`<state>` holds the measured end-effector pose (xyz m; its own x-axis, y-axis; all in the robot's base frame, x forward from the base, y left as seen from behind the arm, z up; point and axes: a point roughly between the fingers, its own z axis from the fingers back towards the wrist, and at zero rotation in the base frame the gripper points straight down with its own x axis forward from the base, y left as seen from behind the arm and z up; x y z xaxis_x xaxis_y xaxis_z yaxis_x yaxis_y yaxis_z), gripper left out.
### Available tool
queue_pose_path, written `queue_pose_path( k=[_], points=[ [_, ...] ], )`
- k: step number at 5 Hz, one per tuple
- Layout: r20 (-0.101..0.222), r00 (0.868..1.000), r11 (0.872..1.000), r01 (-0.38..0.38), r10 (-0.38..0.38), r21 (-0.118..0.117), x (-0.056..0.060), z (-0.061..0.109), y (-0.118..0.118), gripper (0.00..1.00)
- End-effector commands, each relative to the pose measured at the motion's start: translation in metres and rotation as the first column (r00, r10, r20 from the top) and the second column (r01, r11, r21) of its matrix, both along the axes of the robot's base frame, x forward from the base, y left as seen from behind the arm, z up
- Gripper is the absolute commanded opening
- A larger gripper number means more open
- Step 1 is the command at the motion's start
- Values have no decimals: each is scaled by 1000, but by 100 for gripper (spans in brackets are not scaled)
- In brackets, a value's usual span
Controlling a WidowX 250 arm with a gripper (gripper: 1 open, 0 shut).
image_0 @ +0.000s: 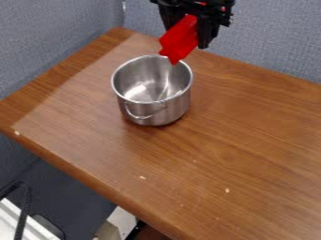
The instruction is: Put the red object in the metal pot
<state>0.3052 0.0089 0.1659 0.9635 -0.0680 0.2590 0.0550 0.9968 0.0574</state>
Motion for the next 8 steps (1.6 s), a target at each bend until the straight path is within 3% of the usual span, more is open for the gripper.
queue_pose_path(
  k=[1,2,3,5,6,8],
  points=[
    [29,998,998,-64,63,12,11,2,22,0],
    [4,990,990,-143,143,11,11,-11,44,0],
    [-36,983,984,-178,178,16,11,-31,63,0],
    [-71,981,982,-179,182,57,7,-58,73,0],
    [-93,980,984,-168,174,65,4,-66,70,100],
    [-106,984,988,-134,143,82,3,-61,79,100]
  ],
)
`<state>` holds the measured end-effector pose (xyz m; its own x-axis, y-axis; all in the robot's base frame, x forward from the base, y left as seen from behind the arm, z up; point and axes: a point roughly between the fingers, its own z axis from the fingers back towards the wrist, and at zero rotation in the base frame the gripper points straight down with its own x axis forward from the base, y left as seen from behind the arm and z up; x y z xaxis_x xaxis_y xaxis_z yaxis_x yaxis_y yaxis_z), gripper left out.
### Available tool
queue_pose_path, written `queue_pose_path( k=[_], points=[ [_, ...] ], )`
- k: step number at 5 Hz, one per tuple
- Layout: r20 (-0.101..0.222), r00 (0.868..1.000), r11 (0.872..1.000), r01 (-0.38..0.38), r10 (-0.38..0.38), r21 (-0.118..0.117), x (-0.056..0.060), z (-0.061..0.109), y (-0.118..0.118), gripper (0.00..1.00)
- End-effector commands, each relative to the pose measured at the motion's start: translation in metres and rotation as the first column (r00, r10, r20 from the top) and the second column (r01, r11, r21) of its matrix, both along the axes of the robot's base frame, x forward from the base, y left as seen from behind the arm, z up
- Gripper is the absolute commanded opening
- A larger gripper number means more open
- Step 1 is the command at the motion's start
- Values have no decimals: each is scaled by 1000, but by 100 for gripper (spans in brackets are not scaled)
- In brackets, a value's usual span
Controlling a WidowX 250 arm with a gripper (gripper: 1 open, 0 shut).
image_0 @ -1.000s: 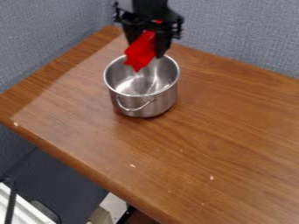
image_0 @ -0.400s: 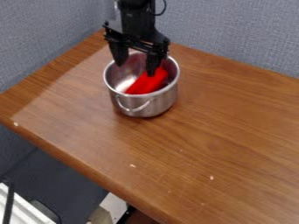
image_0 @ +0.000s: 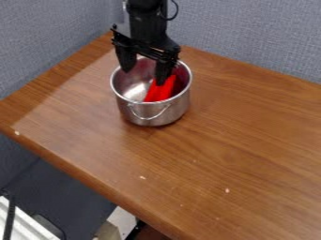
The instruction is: Put the red object in the metal pot
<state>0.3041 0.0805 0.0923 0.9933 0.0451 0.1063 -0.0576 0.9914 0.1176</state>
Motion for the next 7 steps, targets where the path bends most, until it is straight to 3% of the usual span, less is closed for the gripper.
queue_pose_path(
  k=[1,3,5,7],
  points=[
    [36,999,1000,1,-1,22,4,15,12,100],
    [24,992,992,123,-124,23,11,17,-4,100],
    [13,973,973,228,-229,20,8,32,-27,100],
    [-1,975,975,221,-221,20,-12,26,-18,100]
  ],
)
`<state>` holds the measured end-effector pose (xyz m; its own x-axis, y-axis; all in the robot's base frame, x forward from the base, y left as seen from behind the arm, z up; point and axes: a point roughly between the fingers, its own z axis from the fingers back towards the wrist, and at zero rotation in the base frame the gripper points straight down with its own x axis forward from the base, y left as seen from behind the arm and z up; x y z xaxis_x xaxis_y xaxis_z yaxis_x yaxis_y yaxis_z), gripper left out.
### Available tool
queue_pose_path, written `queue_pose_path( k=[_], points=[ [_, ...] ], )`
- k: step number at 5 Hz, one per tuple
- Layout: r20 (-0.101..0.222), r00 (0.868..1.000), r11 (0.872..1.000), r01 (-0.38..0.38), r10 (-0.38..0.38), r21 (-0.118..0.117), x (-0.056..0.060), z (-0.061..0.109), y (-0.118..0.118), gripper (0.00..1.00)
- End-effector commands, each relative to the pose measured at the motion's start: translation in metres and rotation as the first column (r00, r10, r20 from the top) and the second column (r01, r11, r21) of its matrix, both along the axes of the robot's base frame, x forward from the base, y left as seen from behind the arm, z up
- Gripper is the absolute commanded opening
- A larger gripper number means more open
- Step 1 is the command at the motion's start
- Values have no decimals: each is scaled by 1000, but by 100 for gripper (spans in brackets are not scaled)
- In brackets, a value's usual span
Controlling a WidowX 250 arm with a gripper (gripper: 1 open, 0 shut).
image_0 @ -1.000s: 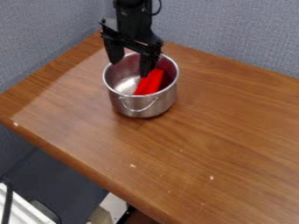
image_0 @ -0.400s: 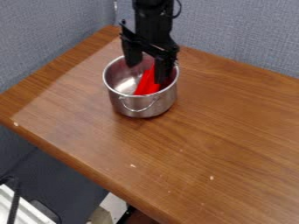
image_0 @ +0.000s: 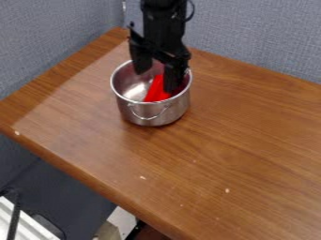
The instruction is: Put the red object in the metal pot
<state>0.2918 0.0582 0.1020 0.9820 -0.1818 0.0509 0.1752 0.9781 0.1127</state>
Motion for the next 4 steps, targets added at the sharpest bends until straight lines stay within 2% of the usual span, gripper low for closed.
queue_pose_path(
  k=[1,2,3,4],
  points=[
    [46,999,1000,-5,4,24,-10,6,9,100],
    [48,998,998,40,-41,39,-9,-8,7,100],
    [49,995,996,81,-83,42,-6,-19,3,100],
    [45,997,997,57,-58,43,-4,-15,7,100]
  ],
)
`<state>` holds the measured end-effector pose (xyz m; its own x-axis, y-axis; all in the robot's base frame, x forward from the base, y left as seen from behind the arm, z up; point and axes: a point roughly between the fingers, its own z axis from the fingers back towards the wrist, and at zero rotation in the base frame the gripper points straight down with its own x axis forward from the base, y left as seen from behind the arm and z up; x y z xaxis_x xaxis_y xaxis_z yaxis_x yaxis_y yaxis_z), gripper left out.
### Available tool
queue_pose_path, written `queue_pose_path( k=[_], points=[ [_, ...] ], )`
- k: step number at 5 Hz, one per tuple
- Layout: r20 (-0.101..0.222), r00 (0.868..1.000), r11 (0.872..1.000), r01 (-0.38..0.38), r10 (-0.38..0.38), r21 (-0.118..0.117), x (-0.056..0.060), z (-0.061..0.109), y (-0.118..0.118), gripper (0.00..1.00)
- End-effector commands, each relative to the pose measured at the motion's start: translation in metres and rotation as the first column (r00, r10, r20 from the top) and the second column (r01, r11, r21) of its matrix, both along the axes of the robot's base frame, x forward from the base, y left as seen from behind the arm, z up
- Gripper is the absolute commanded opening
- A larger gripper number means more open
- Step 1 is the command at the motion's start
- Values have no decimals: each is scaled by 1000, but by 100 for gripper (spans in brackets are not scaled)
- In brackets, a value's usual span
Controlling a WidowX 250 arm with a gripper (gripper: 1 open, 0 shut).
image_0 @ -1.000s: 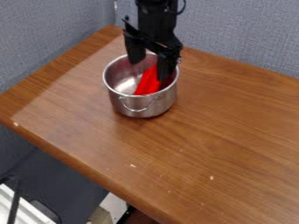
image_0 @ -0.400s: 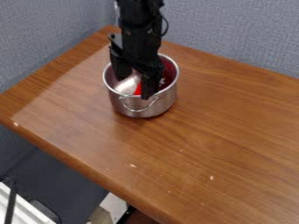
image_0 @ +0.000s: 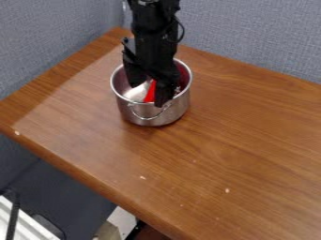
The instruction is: Put the red object in the metal pot
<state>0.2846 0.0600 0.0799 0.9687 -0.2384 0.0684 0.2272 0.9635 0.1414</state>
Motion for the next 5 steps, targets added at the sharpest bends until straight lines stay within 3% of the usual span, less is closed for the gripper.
queue_pose_path(
  k=[1,3,4,5],
  points=[
    [17,1000,1000,-26,25,17,6,10,12,100],
    [13,999,999,-36,36,19,5,-10,41,100],
    [35,999,999,30,-31,30,8,5,37,100],
    [49,995,996,87,-88,25,10,11,35,100]
  ],
)
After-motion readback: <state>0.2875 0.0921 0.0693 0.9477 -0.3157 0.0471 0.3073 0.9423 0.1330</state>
